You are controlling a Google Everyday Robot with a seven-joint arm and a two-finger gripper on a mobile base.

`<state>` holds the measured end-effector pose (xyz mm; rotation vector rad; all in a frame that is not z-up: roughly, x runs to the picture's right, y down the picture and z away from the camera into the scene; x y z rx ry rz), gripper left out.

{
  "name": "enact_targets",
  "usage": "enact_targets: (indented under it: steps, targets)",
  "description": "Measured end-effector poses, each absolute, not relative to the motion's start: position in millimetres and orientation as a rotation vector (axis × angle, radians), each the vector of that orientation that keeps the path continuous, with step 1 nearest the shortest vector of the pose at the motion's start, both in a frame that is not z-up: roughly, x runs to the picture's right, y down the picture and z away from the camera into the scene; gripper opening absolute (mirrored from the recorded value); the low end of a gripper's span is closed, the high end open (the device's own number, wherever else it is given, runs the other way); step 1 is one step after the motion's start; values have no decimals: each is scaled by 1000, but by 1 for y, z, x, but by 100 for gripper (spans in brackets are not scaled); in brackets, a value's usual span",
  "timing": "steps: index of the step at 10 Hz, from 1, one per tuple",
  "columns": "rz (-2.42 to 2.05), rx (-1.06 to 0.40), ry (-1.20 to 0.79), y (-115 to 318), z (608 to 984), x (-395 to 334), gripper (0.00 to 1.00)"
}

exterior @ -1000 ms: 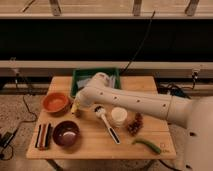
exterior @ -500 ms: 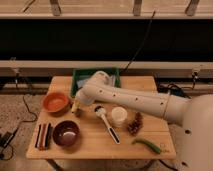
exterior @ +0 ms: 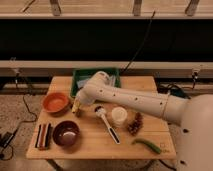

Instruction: Place banana in metal cup

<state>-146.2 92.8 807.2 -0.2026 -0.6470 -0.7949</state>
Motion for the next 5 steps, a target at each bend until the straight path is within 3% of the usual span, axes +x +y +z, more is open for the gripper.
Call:
enact_targets:
  steps: [5]
  targets:
    - [-787, -182, -648, 85, 808, -144, 80]
